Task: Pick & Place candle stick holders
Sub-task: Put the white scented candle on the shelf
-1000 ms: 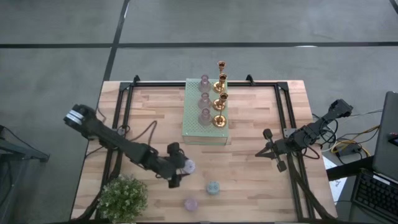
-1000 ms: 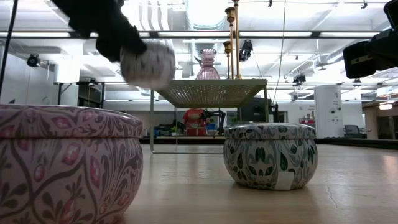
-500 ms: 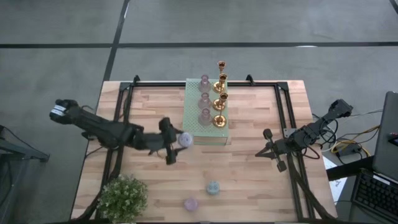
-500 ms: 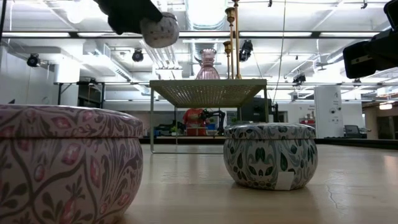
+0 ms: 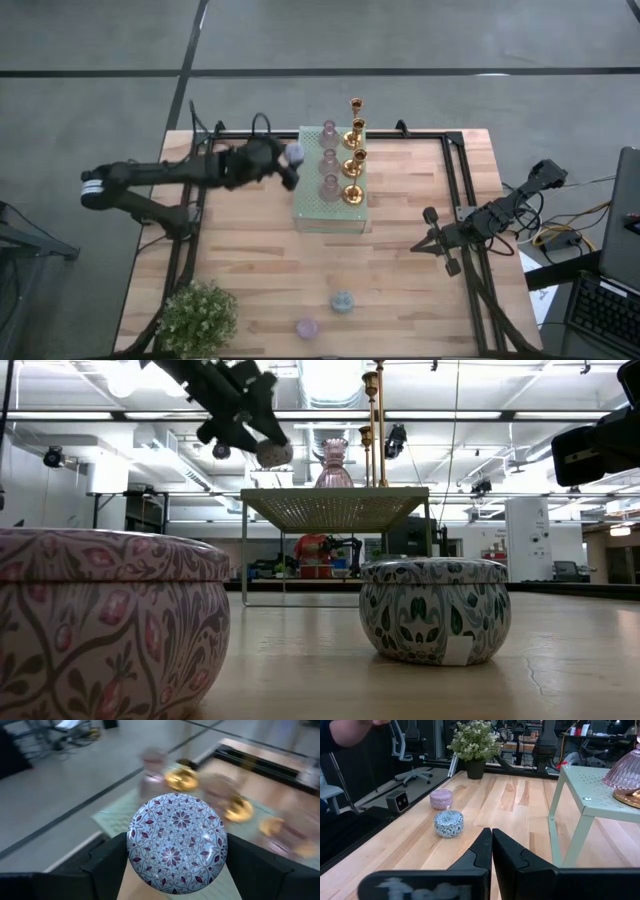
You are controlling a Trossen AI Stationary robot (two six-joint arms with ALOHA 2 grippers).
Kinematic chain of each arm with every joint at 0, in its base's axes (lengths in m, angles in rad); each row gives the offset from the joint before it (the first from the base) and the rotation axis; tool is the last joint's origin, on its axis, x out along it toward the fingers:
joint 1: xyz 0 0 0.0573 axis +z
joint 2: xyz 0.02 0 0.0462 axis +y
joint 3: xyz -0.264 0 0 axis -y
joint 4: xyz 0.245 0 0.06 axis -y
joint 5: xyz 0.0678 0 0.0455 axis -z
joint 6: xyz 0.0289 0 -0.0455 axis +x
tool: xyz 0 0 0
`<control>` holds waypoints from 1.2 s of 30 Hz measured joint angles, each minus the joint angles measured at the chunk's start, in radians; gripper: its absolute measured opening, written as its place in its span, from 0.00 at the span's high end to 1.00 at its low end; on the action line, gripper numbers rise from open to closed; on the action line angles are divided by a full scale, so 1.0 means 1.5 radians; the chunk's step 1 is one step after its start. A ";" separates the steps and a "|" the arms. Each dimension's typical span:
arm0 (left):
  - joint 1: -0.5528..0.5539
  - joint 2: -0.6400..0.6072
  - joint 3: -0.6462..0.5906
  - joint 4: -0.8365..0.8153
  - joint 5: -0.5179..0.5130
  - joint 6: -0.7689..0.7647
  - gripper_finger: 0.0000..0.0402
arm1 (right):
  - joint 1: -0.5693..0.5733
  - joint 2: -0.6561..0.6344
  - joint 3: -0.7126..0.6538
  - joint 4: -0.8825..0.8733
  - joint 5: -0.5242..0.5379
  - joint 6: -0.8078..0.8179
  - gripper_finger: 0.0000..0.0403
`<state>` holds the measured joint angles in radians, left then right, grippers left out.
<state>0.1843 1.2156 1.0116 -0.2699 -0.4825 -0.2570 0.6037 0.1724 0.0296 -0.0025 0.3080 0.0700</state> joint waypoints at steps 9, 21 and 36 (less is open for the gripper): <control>0.138 0.092 0.060 0.000 0.076 0.040 0.24 | 0.000 0.000 0.000 0.000 0.000 0.000 0.98; 0.169 0.235 0.143 -0.012 0.086 0.051 0.24 | 0.000 0.000 0.000 0.000 0.000 0.000 0.98; 0.170 0.257 0.150 -0.011 0.108 0.033 0.24 | 0.000 0.000 0.000 0.000 0.000 0.000 0.98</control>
<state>0.4393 1.6013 1.2369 -0.2859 -0.3202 -0.2077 0.6039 0.1726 0.0296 -0.0025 0.3080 0.0700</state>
